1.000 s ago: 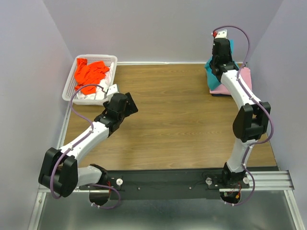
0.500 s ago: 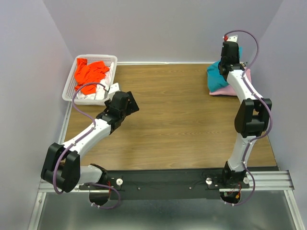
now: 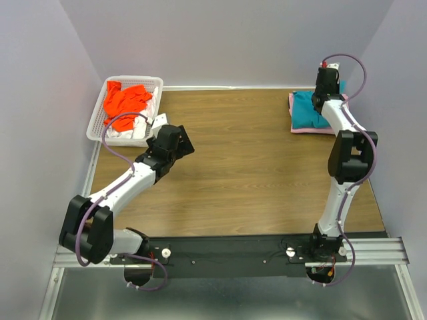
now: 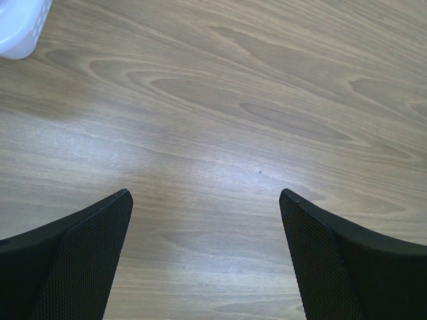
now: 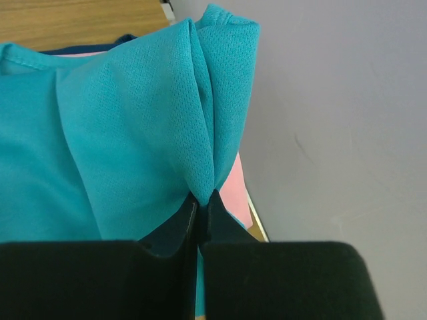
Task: Fold and stack the t-shirts
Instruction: Neatly place the folded tshirt to the corner, then reset both grippers
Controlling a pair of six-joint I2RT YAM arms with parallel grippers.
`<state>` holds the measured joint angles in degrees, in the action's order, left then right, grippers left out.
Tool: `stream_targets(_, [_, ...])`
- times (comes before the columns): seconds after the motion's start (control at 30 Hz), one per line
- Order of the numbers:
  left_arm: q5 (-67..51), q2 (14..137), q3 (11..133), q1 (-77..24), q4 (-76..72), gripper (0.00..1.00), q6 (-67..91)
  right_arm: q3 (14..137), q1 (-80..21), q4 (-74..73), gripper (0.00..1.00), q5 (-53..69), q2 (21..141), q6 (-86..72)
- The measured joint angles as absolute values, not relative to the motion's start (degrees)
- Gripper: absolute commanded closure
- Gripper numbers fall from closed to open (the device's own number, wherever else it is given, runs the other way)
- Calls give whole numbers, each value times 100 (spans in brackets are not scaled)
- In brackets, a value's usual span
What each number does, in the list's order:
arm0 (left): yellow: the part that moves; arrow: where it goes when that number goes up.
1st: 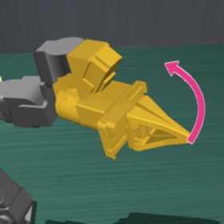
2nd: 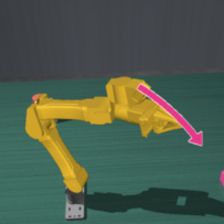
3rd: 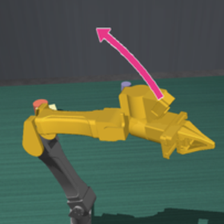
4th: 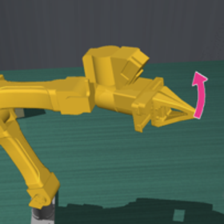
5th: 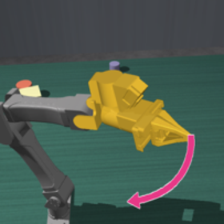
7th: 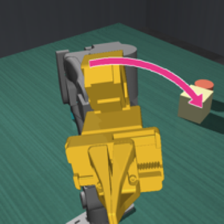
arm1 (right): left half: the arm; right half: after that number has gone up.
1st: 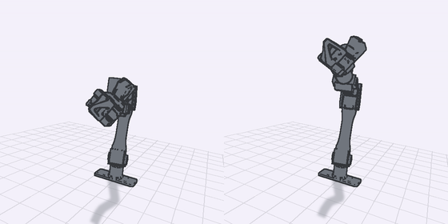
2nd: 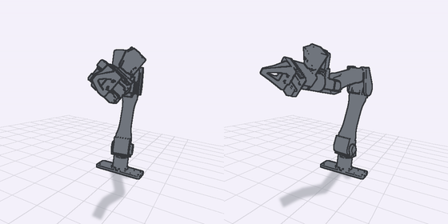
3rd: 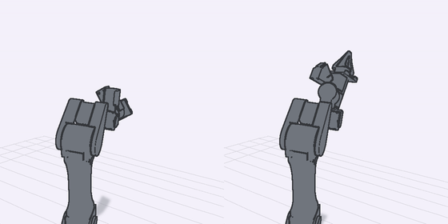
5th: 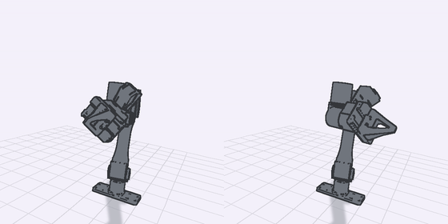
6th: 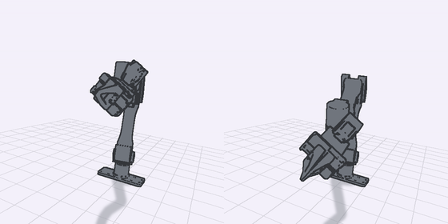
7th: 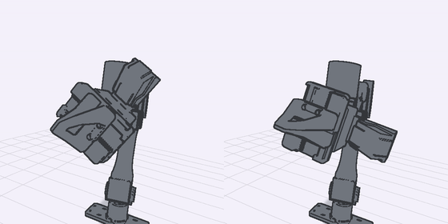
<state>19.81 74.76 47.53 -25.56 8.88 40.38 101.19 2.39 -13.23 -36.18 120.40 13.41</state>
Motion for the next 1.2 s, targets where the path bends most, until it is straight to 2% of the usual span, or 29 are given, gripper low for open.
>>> stream_targets(0.1, [1981, 7564, 4810, -2556, 941, 2, 4036, 10121, 307, -1337, 54, -3621, 12114, 1286])
stream_targets(0.2, [1984, 7629, 4866, -2556, 950, 2, 4036, 10171, 351, -1352, 5, -3675, 12208, 1194])
stream_targets(0.23, [1984, 7638, 4886, -2556, 956, 2, 4036, 10189, 351, -1350, 0, -3701, 12234, 1190])
stream_targets(0.73, [1984, 7612, 5002, -2556, 965, 2, 4010, 10254, 349, -1673, 0, -3780, 12038, 731])
stream_targets(0.93, [1981, 6954, 4901, -2556, 941, 2, 3900, 9478, 349, -1739, 0, -2714, 10514, -89])
stream_targets(1.2, [1885, 6095, 4501, -2556, 829, 2, 3708, 7745, 189, -1468, 0, -1278, 8523, -1166])
